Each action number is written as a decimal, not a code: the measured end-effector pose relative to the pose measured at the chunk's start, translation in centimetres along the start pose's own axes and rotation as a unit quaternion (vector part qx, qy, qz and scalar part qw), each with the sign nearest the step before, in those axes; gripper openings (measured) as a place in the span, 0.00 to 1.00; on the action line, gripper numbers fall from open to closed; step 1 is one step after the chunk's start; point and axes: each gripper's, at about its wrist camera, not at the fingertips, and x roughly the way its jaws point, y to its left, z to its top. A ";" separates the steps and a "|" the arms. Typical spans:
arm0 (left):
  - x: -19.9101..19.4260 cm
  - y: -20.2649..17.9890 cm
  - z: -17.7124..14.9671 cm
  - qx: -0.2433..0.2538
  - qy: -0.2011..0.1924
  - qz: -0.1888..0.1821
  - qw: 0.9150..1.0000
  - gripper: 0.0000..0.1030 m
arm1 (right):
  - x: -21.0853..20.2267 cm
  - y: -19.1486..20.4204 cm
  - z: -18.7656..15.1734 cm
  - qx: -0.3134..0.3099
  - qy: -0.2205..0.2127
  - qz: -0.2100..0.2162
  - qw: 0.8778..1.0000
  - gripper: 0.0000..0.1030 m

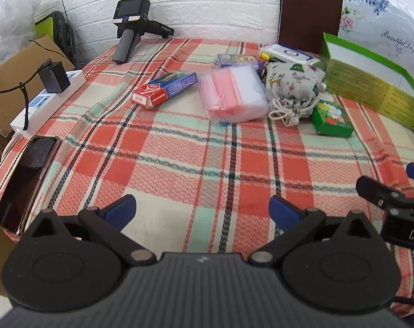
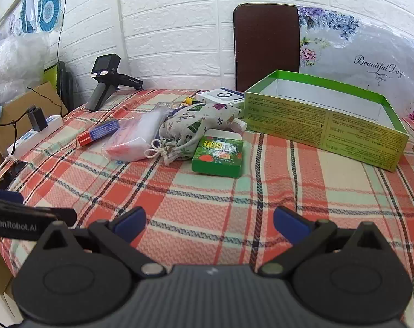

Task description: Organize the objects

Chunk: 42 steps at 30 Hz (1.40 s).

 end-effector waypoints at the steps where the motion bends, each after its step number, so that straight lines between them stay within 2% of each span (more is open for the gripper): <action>1: 0.0 0.1 0.2 0.001 -0.008 -0.008 1.000 1.00 | 0.1 0.0 0.0 -0.002 -0.001 0.003 1.000 1.00; 4: 0.3 0.5 1.5 0.016 -0.040 -0.017 0.999 1.00 | 0.6 0.1 -0.1 -0.009 -0.007 0.008 1.000 0.98; 6: 0.4 1.7 2.9 0.014 -0.068 -0.009 0.998 1.00 | 0.9 0.5 0.2 -0.023 -0.011 0.011 1.000 0.88; 8: 0.7 4.1 4.7 -0.012 -0.087 0.002 0.996 1.00 | 1.2 1.3 0.9 -0.051 -0.017 0.027 0.998 0.77; 11: 1.8 7.8 7.2 -0.034 -0.098 0.008 0.995 1.00 | 2.3 3.2 2.8 -0.097 -0.022 0.055 0.994 0.71; 14: 4.0 9.8 9.6 -0.004 -0.106 0.030 0.994 1.00 | 4.4 5.7 5.4 -0.111 -0.013 0.095 0.989 0.70; 17: 6.5 10.8 11.3 0.028 -0.094 0.007 0.995 1.00 | 6.7 8.9 7.8 -0.135 -0.016 0.132 0.982 0.68; 19: 8.1 12.3 12.1 -0.003 -0.062 -0.021 0.998 1.00 | 8.3 10.9 9.1 -0.161 -0.018 0.146 0.976 0.68; 21: 9.1 13.7 11.9 -0.054 -0.041 -0.059 0.996 1.00 | 10.0 12.6 10.3 -0.191 -0.022 0.152 0.970 0.69; 22: 9.5 14.3 11.7 -0.077 -0.034 -0.068 0.994 1.00 | 11.1 13.3 11.0 -0.204 -0.018 0.159 0.966 0.73; 24: 10.1 15.0 11.1 -0.109 -0.023 -0.073 0.991 0.98 | 13.4 14.2 12.0 -0.219 0.001 0.175 0.960 0.84; 25: 10.4 15.5 10.9 -0.124 -0.018 -0.078 0.989 0.92 | 14.4 14.6 12.2 -0.225 0.007 0.183 0.957 0.88; 26: 10.6 15.9 10.9 -0.132 -0.012 -0.082 0.988 0.91 | 15.1 15.0 12.3 -0.233 0.012 0.192 0.953 0.89; 27: 10.7 16.0 10.7 -0.134 -0.010 -0.084 0.987 0.91 | 15.8 15.4 12.4 -0.243 0.017 0.198 0.949 0.90; 29: 10.8 16.0 10.5 -0.127 -0.010 -0.083 0.988 0.92 | 17.0 16.4 12.3 -0.263 0.022 0.206 0.942 1.00; 32: 11.6 16.2 10.9 -0.126 -0.006 -0.088 0.988 0.92 | 19.0 17.7 12.2 -0.287 0.031 0.201 0.936 1.00; 36: 13.0 16.2 11.1 -0.138 0.009 -0.099 0.985 0.92 | 22.5 18.9 11.8 -0.294 0.082 0.199 0.931 1.00; 37: 13.3 16.1 10.9 -0.140 0.013 -0.104 0.985 0.91 | 22.8 18.8 11.8 -0.274 0.081 0.207 0.936 0.99; 39: 14.0 15.9 10.5 -0.146 0.022 -0.122 0.981 0.88 | 22.8 18.8 11.9 -0.249 0.091 0.222 0.938 0.92; 40: 14.2 15.7 10.2 -0.147 0.025 -0.129 0.980 0.81 | 22.5 18.8 11.7 -0.247 0.089 0.224 0.939 0.90; 42: 13.7 15.2 9.9 -0.141 0.014 -0.123 0.982 0.79 | 21.5 19.2 11.0 -0.252 0.085 0.231 0.936 0.90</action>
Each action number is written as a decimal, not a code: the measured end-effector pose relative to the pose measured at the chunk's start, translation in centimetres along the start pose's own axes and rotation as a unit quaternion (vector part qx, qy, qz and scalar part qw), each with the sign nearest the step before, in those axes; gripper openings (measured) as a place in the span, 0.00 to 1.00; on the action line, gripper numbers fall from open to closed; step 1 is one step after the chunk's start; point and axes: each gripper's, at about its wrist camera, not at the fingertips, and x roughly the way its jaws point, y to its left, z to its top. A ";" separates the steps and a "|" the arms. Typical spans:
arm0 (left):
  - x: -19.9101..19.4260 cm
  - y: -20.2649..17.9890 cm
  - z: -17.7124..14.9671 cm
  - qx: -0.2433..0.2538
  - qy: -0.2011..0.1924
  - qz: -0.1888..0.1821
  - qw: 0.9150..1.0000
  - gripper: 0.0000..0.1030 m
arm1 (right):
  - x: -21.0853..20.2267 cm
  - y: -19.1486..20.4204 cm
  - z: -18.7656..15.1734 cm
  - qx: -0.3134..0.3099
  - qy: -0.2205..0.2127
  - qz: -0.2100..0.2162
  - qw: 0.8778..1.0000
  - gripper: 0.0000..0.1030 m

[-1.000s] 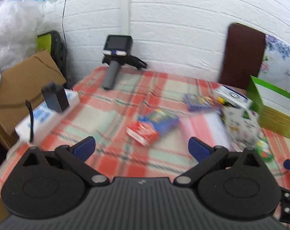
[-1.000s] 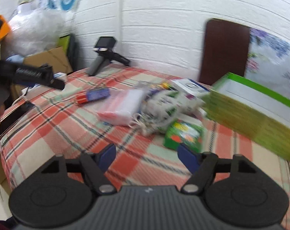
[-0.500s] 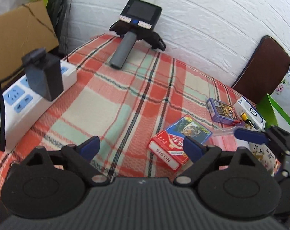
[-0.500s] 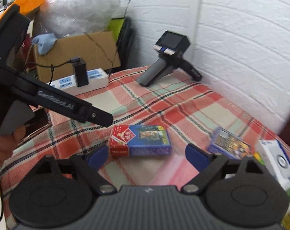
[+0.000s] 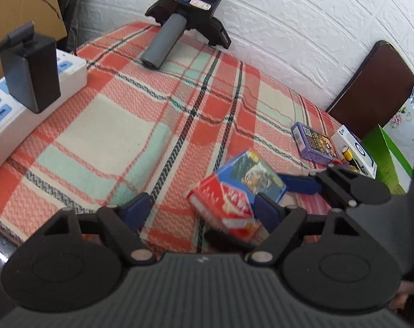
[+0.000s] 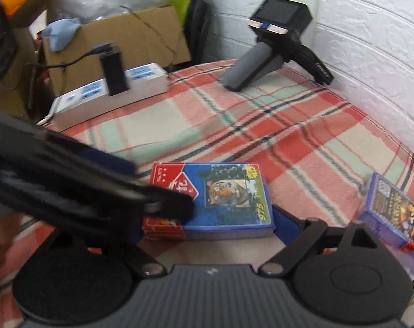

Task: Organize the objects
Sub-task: 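Reach the left gripper toward the red-and-blue card box and grasp it, then carry the card box with the left gripper into the green box and release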

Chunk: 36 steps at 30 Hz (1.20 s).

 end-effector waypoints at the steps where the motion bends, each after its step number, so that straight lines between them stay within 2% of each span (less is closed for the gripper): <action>1: -0.4 -0.1 -0.2 -0.001 -0.001 -0.009 1.000 0.72 | -0.4 0.8 -0.4 -0.005 -0.005 0.001 1.000 0.90; 2: -0.7 -0.1 -0.4 -0.003 0.000 -0.022 1.000 0.64 | -0.9 1.6 -0.8 -0.009 -0.010 0.003 1.000 0.90; 5: -2.2 -0.4 -1.9 -0.002 0.002 -0.023 1.000 0.63 | -2.3 3.8 -2.0 -0.010 -0.020 -0.009 1.000 0.90; 8: -4.1 -1.3 -4.3 0.021 -0.001 -0.020 1.000 0.60 | -4.0 4.1 -3.7 0.041 -0.018 0.014 0.999 0.90; 10: -5.4 -2.2 -5.9 0.036 -0.005 -0.023 0.999 0.60 | -5.6 4.5 -5.1 0.053 -0.023 0.019 0.998 0.90; 14: -7.2 -5.6 -6.3 0.065 -0.024 -0.044 0.997 0.60 | -9.8 5.0 -7.2 0.032 -0.068 -0.025 0.997 0.90; 19: -6.4 -13.0 -5.9 0.137 -0.038 -0.095 0.985 0.61 | -15.3 2.3 -9.8 0.069 -0.120 -0.108 0.984 0.90; 22: -4.9 -18.0 -6.3 0.180 -0.028 -0.143 0.973 0.61 | -18.1 -0.3 -12.4 0.099 -0.137 -0.168 0.971 0.90; 24: -3.7 -21.8 -6.4 0.211 -0.025 -0.172 0.962 0.61 | -19.6 -2.6 -13.9 0.120 -0.144 -0.204 0.961 0.90; 30: -0.4 -33.3 -4.1 0.277 -0.040 -0.230 0.932 0.62 | -23.2 -11.4 -15.7 0.182 -0.186 -0.297 0.919 0.90; 33: 2.7 -37.3 -2.2 0.280 -0.026 -0.242 0.929 0.65 | -23.6 -16.7 -15.8 0.220 -0.198 -0.321 0.900 0.90; 36: 6.4 -39.6 -1.1 0.278 -0.011 -0.223 0.934 0.70 | -23.9 -22.5 -16.6 0.271 -0.186 -0.315 0.890 0.90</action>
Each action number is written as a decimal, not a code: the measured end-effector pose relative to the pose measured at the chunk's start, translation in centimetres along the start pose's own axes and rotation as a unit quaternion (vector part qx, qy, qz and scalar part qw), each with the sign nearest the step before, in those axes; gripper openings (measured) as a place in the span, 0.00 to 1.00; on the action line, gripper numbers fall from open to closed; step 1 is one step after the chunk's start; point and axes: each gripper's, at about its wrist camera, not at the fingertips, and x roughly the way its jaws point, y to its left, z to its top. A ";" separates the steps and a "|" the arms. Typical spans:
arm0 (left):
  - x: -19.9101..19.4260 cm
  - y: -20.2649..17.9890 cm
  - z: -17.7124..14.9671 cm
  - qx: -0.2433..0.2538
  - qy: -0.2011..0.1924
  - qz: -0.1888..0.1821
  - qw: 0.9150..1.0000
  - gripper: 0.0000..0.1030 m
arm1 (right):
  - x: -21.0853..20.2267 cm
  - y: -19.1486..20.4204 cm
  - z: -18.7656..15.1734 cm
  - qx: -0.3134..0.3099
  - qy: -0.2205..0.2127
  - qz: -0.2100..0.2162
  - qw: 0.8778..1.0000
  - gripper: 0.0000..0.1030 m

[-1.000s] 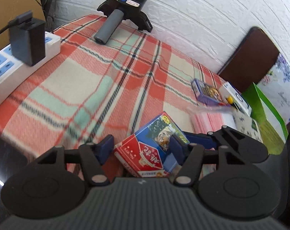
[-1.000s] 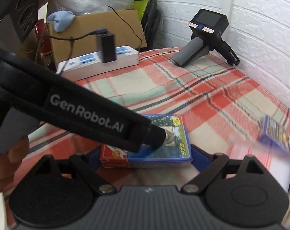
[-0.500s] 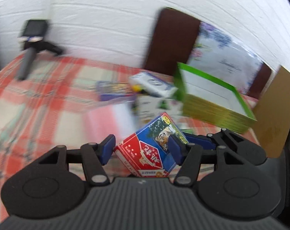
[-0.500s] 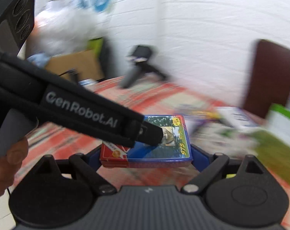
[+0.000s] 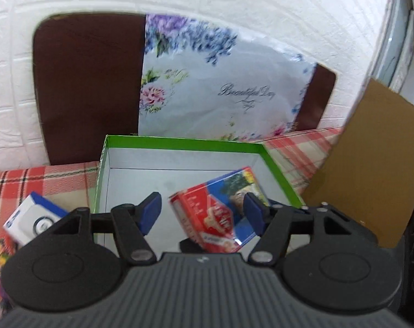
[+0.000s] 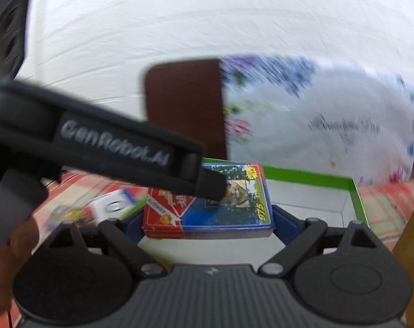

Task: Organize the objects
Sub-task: 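Carry the card box with the left gripper into the green box and release, then grasp the green plant-print box with the left gripper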

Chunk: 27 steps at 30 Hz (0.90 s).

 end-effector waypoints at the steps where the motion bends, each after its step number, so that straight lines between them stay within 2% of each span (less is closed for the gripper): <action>1: 1.1 0.2 0.1 -0.001 0.004 0.011 1.000 0.72 | 1.1 -1.1 0.2 0.005 0.011 -0.005 1.000 0.91; 4: 3.2 1.1 -0.4 -0.005 0.027 0.039 0.999 0.73 | 3.6 -3.4 -0.1 0.011 0.059 -0.004 0.998 0.94; 5: 3.5 1.4 -0.8 -0.009 0.033 0.038 0.999 0.76 | 3.8 -3.9 -0.4 0.014 0.064 -0.005 0.998 0.98; 8: 3.8 1.4 -2.0 -0.004 0.042 0.053 0.998 0.77 | 2.9 -4.3 -1.8 0.030 0.064 -0.006 0.997 1.00; 12: 2.8 0.3 -3.0 0.010 0.035 0.068 0.997 0.78 | 0.1 -4.2 -3.4 0.053 0.036 -0.020 0.998 0.98; 18: -1.7 -1.8 -4.1 0.027 0.000 0.091 0.995 0.81 | -5.4 -2.5 -4.5 0.033 -0.038 -0.053 0.997 0.96; 23: -5.0 -2.7 -5.5 0.022 0.003 0.129 0.991 0.82 | -9.7 0.6 -6.1 0.020 -0.048 -0.033 0.998 0.92; 27: -8.0 -1.2 -7.8 -0.001 0.010 0.136 0.991 0.82 | -10.4 2.8 -7.8 0.023 -0.001 0.020 1.000 0.87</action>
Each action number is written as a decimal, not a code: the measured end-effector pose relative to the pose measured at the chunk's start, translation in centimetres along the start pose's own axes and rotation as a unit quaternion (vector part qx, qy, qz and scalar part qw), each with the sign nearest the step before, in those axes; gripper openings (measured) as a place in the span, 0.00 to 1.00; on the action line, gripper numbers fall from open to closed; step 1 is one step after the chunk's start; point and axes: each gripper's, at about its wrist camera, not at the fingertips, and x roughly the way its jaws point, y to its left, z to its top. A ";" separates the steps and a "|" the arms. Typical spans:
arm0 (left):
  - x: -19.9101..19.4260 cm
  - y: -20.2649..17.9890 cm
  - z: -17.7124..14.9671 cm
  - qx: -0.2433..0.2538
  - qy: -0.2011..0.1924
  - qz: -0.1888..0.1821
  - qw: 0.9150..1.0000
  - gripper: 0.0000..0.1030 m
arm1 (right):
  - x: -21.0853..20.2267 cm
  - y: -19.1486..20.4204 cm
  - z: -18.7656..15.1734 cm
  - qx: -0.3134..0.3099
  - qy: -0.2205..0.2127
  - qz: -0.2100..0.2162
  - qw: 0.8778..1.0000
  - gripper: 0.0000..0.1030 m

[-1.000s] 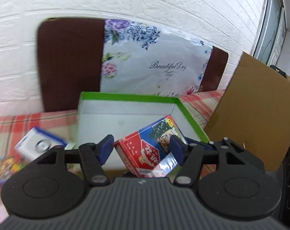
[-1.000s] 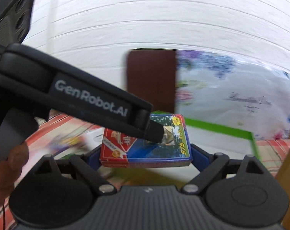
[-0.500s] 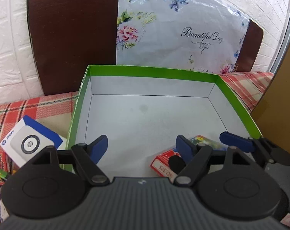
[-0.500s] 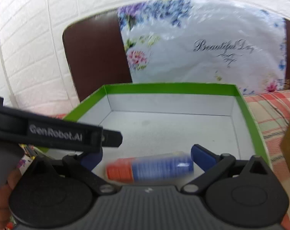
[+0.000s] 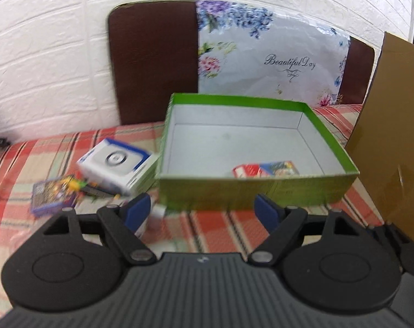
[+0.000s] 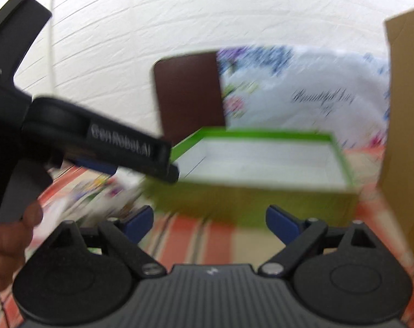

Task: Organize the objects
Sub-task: 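Grasp the green plant-print box with the left gripper, then lower the green plant-print box into the green box and open the left gripper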

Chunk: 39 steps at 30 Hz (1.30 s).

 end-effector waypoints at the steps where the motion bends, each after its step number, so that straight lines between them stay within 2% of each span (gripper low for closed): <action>1: -0.6 1.1 -0.7 -0.010 0.002 0.002 1.000 0.82 | 0.0 0.5 -0.5 0.001 0.015 0.015 1.000 0.82; 5: -1.7 5.7 -2.9 -0.060 0.028 0.016 0.998 0.81 | -0.1 2.9 -2.3 -0.015 0.055 0.060 0.997 0.73; 7: -2.1 7.6 -3.8 -0.086 0.040 0.018 0.995 0.80 | 0.3 4.2 -2.5 -0.026 0.062 0.078 0.995 0.72; 10: -2.9 9.3 -4.8 -0.107 0.041 0.017 0.993 0.79 | 1.9 6.0 -2.1 -0.038 0.076 0.096 0.992 0.72; 13: -3.2 9.8 -5.2 -0.111 0.040 0.014 0.993 0.79 | 4.3 7.8 -1.9 -0.053 0.101 0.106 0.988 0.81; 15: -3.2 9.8 -5.2 -0.114 0.044 0.008 0.993 0.79 | 5.7 8.8 -2.4 -0.065 0.117 0.104 0.986 0.81; 17: -3.1 9.7 -5.5 -0.115 0.048 -0.003 0.992 0.79 | 7.0 9.3 -3.0 -0.076 0.133 0.089 0.984 0.69; 18: -3.2 9.5 -5.6 -0.113 0.049 -0.009 0.992 0.79 | 6.8 9.4 -3.2 -0.086 0.125 0.083 0.985 0.64; 20: -3.1 8.9 -5.9 -0.107 0.054 -0.023 0.993 0.79 | 5.9 9.0 -3.5 -0.093 0.124 0.080 0.985 0.63; 26: -1.4 4.7 -6.3 -0.077 0.089 -0.074 0.990 0.79 | 1.5 4.7 -5.1 -0.035 0.117 0.062 0.991 0.63; 31: 1.2 1.8 -7.0 -0.079 0.132 -0.116 0.981 0.79 | -1.1 2.7 -5.9 0.008 0.094 0.078 0.993 0.63; 33: 1.7 1.6 -6.9 -0.097 0.138 -0.143 0.975 0.66 | -1.4 2.2 -5.8 0.014 0.090 0.086 0.992 0.62; 34: 1.6 1.2 -6.6 -0.098 0.139 -0.161 0.972 0.52 | -1.3 1.9 -5.7 0.017 0.087 0.086 0.992 0.62; 35: 1.5 1.0 -6.2 -0.094 0.136 -0.170 0.971 0.48 | -1.4 1.7 -5.4 0.019 0.082 0.086 0.993 0.62; 39: 0.1 -0.2 -2.8 -0.053 0.084 -0.170 0.980 0.48 | -1.6 1.2 -2.7 0.012 0.027 0.077 0.997 0.61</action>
